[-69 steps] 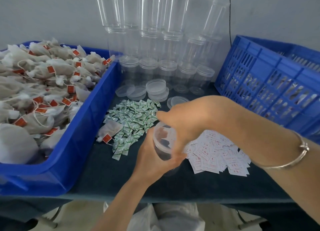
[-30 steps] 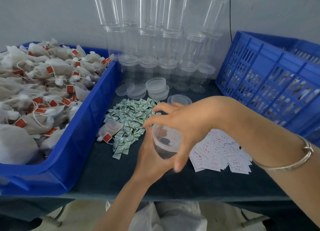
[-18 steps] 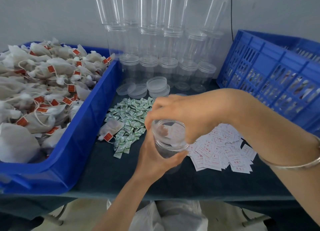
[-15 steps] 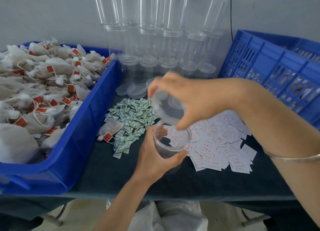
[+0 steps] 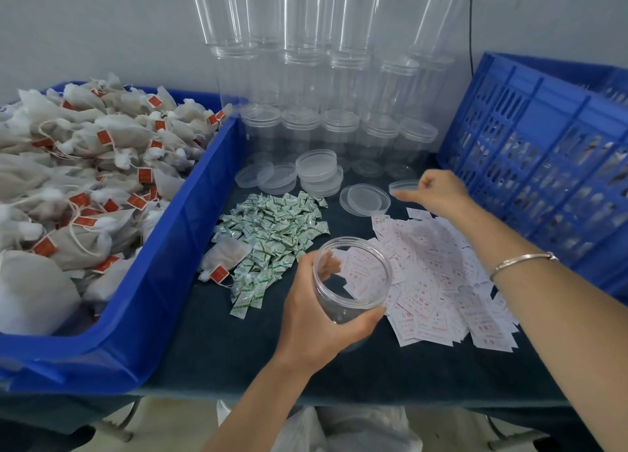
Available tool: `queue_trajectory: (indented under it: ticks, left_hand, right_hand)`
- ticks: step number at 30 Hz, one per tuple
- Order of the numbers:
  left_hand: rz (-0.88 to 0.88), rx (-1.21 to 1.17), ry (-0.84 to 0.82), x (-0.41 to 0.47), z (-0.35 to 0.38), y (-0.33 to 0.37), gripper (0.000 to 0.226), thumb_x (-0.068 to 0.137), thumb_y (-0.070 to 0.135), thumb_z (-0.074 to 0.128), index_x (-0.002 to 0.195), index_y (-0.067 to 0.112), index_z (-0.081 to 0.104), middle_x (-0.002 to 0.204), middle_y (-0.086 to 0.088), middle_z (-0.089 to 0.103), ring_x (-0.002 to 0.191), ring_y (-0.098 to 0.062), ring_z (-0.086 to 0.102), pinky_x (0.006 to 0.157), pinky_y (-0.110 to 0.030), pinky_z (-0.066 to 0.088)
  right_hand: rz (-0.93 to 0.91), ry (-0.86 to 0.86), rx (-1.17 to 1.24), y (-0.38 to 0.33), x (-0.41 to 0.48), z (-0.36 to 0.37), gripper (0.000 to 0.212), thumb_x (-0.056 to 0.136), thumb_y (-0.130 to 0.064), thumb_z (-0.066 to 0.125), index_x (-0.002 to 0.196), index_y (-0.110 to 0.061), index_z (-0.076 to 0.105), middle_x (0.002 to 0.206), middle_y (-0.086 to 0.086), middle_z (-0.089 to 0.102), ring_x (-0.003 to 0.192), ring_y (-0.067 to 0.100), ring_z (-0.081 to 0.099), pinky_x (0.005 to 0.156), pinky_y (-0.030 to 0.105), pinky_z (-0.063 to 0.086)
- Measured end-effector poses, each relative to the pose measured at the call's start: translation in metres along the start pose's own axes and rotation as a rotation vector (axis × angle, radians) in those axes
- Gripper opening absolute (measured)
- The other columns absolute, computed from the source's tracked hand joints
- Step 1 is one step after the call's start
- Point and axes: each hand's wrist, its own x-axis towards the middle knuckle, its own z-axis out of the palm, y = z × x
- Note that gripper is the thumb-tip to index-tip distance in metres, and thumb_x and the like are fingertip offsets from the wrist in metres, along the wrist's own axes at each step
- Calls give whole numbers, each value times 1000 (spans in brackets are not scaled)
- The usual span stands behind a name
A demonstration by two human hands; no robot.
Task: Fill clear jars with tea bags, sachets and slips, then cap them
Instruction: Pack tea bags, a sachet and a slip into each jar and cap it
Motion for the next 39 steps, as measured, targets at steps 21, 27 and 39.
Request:
queue_trajectory:
  ticks: [21,27,39]
  left_hand:
    - [-31,-44,64,39,13,-16,74,56,47,85,118,43,44,116,20,57,117,-10,57,94,-14,43]
    - [-32,-35,61,37,12,-15,75,57,49,84,120,41,44,116,17,57,116,-11,57,92,-13,43]
    - [-5,679,-421,44,-71,31,123,70,35,80,148,40,-14,147,36,-23,141,1,7,112,-26,23]
  right_hand:
    - [62,63,-146,39,53,74,37,103,-19,51,139,-13,57,159,17,34,152,32,16,120,48,27]
    - [-22,-25,630,-5,-33,47,17,94,-49,57,97,-37,70,102,-21,70,100,-2,65,82,21,49]
    - [-430,-210,808,-26,-162,100,97,62,-35,91,142,-31,36,132,-19,55,130,4,50,106,20,43]
